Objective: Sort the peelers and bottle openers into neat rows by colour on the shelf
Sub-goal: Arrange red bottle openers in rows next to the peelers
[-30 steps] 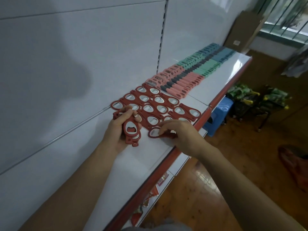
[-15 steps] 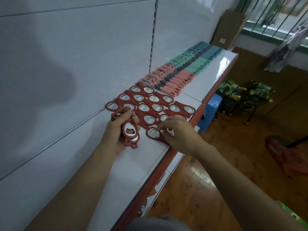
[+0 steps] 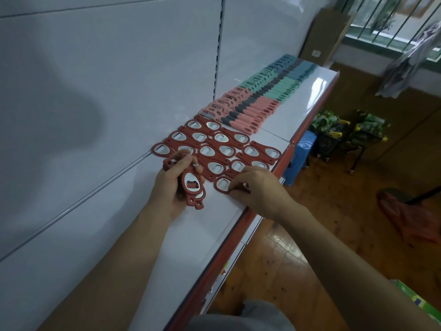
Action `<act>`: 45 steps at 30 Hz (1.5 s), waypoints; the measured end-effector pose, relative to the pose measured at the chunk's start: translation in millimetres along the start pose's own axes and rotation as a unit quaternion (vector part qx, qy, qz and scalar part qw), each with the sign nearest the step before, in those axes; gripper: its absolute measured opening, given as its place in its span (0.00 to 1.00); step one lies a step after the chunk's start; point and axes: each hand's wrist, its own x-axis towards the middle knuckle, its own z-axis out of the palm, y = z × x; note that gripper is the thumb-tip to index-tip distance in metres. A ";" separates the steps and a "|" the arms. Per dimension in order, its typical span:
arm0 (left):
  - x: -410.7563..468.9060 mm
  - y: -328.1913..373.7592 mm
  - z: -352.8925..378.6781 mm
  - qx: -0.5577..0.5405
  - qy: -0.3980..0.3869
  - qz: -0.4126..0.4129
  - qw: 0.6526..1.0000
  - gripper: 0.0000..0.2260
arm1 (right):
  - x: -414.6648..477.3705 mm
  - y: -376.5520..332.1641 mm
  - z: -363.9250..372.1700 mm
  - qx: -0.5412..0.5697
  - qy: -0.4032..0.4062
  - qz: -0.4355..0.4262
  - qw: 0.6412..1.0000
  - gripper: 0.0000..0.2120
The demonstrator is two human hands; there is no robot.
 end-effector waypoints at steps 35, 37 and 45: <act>-45.8 54.8 -61.7 -0.045 0.183 0.115 0.975 0.10 | 89.3 -120.7 77.1 0.145 0.126 0.060 0.979 0.11; -45.6 57.2 -62.9 -0.057 0.208 0.106 0.971 0.15 | 90.5 -122.1 79.5 0.111 0.092 0.041 0.989 0.10; -43.4 56.4 -65.6 -0.081 0.240 0.086 0.963 0.09 | 105.0 -118.0 84.4 0.062 0.109 0.036 0.991 0.09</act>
